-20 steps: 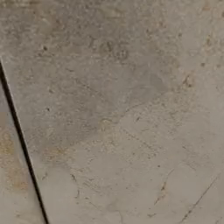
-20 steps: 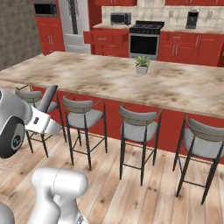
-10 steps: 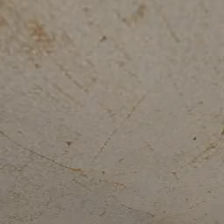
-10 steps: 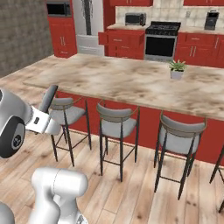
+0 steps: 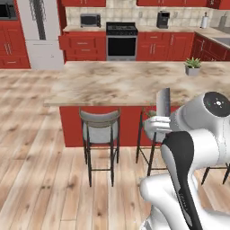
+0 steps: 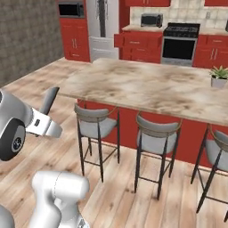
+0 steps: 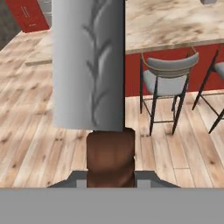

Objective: Pick up the metallic utensils from the counter and place them in the open drawer. Make sure not to pick up any wooden utensils.

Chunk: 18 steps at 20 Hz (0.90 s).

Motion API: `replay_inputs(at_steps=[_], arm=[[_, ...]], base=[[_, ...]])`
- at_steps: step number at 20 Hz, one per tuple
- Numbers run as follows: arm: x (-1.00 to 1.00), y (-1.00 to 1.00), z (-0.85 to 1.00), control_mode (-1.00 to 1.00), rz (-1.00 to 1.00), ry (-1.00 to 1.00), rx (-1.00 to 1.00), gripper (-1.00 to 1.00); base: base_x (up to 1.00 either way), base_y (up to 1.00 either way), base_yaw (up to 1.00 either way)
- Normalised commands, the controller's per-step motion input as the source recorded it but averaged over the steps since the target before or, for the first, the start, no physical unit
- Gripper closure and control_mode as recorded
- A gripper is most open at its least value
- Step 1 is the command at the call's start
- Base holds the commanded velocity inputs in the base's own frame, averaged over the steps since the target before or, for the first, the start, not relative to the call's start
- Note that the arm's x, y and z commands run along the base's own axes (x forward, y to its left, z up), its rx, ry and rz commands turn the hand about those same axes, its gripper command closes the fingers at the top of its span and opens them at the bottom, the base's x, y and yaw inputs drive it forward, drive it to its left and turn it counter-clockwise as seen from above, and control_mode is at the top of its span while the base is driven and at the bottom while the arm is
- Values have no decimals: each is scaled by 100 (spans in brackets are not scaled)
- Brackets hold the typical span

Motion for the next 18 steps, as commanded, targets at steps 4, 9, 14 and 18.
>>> replay_inputs(at_steps=[4, 9, 14, 18], arm=[[0, 0, 0, 100, 0, 0, 0, 100], [0, 0, 0, 100, 0, 0, 0, 100], [0, 0, 0, 100, 0, 0, 0, 100], [0, 0, 0, 100, 0, 0, 0, 100]], base=[[67, 100, 0], [75, 100, -9], [89, 100, -10], [89, 100, -12]])
